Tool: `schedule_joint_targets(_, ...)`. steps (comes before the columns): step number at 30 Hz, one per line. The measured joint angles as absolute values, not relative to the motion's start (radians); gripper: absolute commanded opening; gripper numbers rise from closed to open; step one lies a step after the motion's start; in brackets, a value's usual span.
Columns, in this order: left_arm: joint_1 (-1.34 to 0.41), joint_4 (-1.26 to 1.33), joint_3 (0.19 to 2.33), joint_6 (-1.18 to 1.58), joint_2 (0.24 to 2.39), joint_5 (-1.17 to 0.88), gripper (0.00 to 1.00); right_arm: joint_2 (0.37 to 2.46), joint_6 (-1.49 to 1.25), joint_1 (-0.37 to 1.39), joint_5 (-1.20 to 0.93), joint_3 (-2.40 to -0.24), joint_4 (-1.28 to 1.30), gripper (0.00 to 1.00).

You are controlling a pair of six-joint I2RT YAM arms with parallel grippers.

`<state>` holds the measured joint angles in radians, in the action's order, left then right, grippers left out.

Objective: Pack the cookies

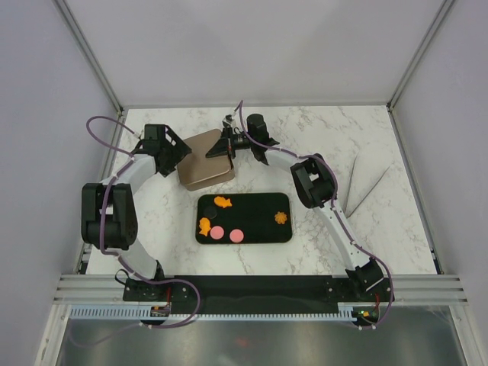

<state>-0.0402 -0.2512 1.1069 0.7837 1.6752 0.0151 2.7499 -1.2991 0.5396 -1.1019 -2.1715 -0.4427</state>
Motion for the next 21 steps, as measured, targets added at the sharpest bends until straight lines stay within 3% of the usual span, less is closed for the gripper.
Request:
schedule_joint_targets(15,-0.039,-0.24,1.114,0.785,1.726,0.012,0.9,2.709,-1.295,0.532,-1.01,-2.101,-0.437,0.39)
schedule_joint_targets(21,-0.041,-0.237,1.13,0.785,1.747,-0.006,0.9,2.643,-1.316,0.509,-0.978,-1.976,-0.505,0.44)
